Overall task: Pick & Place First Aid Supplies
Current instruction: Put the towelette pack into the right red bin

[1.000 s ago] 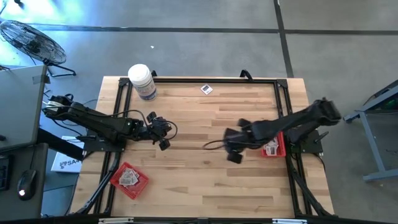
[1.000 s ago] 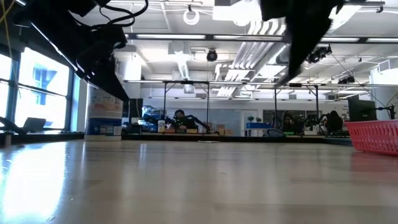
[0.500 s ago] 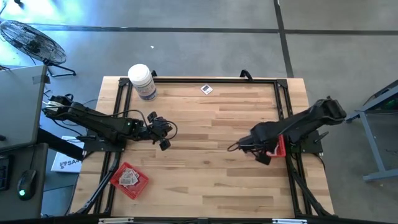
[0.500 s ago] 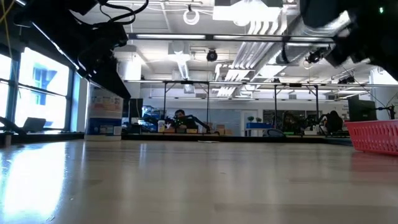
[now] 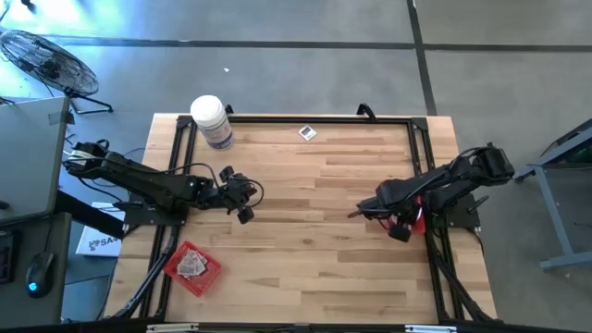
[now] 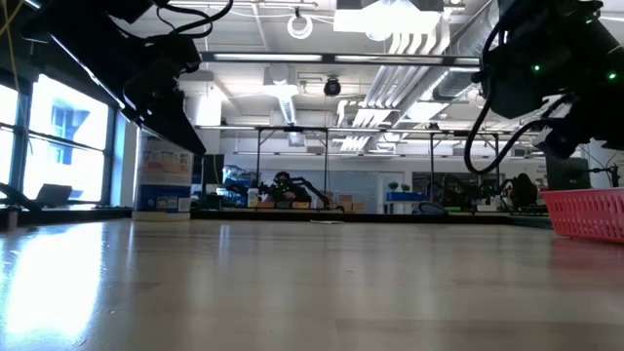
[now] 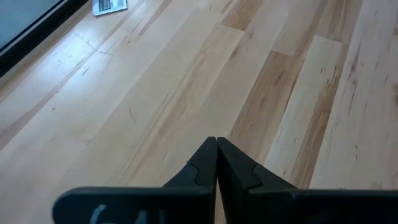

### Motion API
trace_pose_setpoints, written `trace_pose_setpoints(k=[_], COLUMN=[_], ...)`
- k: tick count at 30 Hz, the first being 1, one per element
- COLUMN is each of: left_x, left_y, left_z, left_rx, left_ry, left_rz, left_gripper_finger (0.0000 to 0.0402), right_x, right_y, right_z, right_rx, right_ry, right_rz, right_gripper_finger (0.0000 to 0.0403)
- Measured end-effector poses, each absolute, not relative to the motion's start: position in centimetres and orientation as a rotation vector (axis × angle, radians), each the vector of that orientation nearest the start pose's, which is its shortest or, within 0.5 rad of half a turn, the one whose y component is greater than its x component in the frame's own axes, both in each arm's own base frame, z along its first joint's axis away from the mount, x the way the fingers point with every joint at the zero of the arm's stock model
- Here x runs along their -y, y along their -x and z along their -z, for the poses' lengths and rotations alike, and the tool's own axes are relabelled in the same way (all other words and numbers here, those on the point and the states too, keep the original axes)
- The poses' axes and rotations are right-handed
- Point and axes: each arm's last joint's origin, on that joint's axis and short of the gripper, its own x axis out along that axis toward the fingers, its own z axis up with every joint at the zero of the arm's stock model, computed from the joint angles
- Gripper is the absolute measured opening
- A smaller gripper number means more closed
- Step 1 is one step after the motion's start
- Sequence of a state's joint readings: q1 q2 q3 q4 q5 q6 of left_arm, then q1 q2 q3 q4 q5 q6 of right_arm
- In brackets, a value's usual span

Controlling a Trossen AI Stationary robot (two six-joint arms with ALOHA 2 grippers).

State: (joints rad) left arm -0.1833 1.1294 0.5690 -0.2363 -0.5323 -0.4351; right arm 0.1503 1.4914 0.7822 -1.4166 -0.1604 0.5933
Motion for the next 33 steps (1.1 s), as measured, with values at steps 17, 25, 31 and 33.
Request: trace_pose_setpoints(k=[17, 25, 31, 33], left_x=[2.4, 2.4, 2.4, 2.4], left_y=[-21.0, -21.0, -21.1, -21.1], left_z=[-19.6, -19.6, -19.7, -19.7], left_rx=[-0.660, -0.660, -0.658, -0.655], left_ry=[0.130, 0.130, 0.132, 0.142], left_rz=[-0.483, -0.484, -0.484, -0.487], left_gripper_finger=[0.0001, 0.0001, 0.0001, 0.0001], right_x=[-0.6, 0.4, 1.2, 1.6], right_y=[-18.2, -18.5, -21.1, -22.5], right_z=[-16.6, -18.9, -22.7, -23.7], right_rx=[-1.965, -2.009, -1.833, -1.690], right_ry=[-0.256, -0.287, -0.239, -0.203], right_rz=[0.512, 0.625, 0.673, 0.681], right_gripper_finger=[0.0052, 0.0075, 0.0076, 0.0076])
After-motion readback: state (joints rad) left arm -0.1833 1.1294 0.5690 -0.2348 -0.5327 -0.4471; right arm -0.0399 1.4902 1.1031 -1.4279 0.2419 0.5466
